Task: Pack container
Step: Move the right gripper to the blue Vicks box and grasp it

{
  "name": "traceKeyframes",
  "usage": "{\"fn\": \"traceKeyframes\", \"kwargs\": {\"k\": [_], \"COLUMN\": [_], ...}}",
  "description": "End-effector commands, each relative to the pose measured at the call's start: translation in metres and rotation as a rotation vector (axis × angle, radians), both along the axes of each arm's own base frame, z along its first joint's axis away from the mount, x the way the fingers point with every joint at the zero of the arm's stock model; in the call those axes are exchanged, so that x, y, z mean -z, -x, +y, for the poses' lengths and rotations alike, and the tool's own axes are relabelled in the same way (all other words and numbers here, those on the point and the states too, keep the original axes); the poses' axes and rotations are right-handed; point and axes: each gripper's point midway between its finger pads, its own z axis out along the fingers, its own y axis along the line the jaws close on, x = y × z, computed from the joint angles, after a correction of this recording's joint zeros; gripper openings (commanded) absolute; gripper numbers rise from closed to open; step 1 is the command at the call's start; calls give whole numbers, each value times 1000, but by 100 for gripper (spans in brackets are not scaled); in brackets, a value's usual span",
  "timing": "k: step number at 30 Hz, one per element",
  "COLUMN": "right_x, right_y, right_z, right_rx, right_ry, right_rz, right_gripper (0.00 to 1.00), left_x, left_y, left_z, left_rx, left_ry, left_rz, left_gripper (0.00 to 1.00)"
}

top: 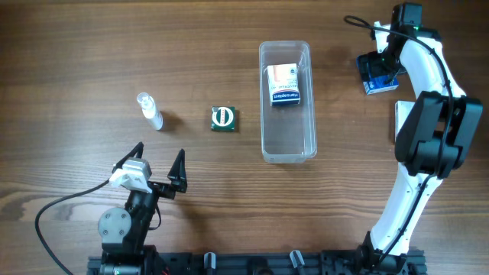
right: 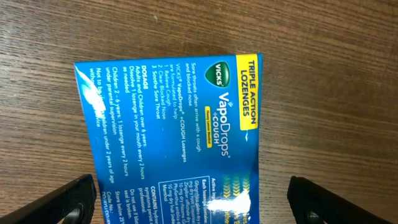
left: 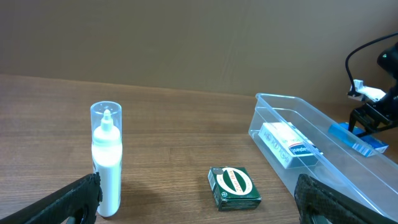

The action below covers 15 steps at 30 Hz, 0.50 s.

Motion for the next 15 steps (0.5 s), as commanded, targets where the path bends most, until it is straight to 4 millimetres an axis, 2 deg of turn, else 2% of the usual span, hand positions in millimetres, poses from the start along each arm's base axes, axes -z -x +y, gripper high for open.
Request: {"fn": "traceKeyframes", "kwargs": {"k": [1, 15], "right_x": [16, 19], "right_y": [2, -4], "right_z": [7, 15], "right_rx": [-54, -70], "right_ry": [-33, -82], "right_rz": [28, 3], "right_gripper": [100, 100], "left_x": [1, 1], "left_y": [0, 0], "left_z": [3, 3], "left_rx": [-16, -16], "left_ry": [9, 9], "left_rz": [2, 2], "left_gripper": [100, 100]}}
